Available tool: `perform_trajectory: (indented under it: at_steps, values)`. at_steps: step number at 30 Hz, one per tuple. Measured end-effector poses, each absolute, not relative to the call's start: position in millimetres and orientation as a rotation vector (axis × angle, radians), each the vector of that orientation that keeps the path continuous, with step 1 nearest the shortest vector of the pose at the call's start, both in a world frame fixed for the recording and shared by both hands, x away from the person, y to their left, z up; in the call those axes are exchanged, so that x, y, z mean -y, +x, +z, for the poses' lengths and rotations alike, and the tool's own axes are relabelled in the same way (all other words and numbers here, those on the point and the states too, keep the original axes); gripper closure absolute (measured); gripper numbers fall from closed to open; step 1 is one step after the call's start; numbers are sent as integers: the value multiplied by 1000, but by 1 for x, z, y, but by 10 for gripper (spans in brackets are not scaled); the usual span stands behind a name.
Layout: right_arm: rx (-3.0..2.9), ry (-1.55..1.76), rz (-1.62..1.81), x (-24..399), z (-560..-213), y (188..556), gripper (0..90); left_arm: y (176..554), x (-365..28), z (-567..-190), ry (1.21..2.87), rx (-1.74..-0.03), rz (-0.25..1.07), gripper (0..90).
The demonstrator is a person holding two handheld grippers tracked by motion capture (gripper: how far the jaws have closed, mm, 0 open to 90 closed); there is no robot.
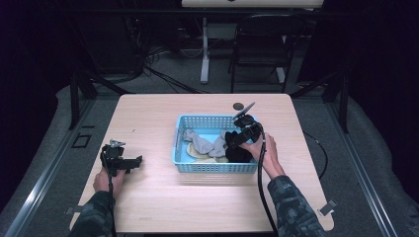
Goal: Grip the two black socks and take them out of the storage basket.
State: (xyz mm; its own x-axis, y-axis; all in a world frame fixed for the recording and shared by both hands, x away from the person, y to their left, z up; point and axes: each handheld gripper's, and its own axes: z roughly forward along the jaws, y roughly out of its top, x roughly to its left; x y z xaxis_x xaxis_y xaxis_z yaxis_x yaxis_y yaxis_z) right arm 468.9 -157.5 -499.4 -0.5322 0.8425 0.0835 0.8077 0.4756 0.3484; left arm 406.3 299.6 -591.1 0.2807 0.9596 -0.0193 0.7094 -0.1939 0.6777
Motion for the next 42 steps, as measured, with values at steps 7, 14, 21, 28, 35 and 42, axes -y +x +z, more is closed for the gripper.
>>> perform_trajectory:
  at_steps: [7, 14, 21, 28, 35, 42]
  values:
    - [-2604, 1502, 523, 160, -502, 469, 581, 406, -300, -591, 1976, -1493, 561, 3]
    - [-2593, 1548, 531, 166, -500, 468, 800, 406, -300, -591, 1977, -1492, 561, 3]
    - [-2598, 1536, 542, 170, -491, 469, 813, 406, -300, -591, 1976, -1493, 561, 3]
    - [-2582, 1521, 569, 169, -479, 468, 814, 406, -300, -591, 1976, -1493, 561, 3]
    - [-2586, 1506, 580, 168, -470, 468, 814, 406, -300, -591, 1976, -1493, 561, 3]
    - [-2581, 1498, 591, 168, -459, 468, 815, 406, -300, -591, 1976, -1493, 561, 3]
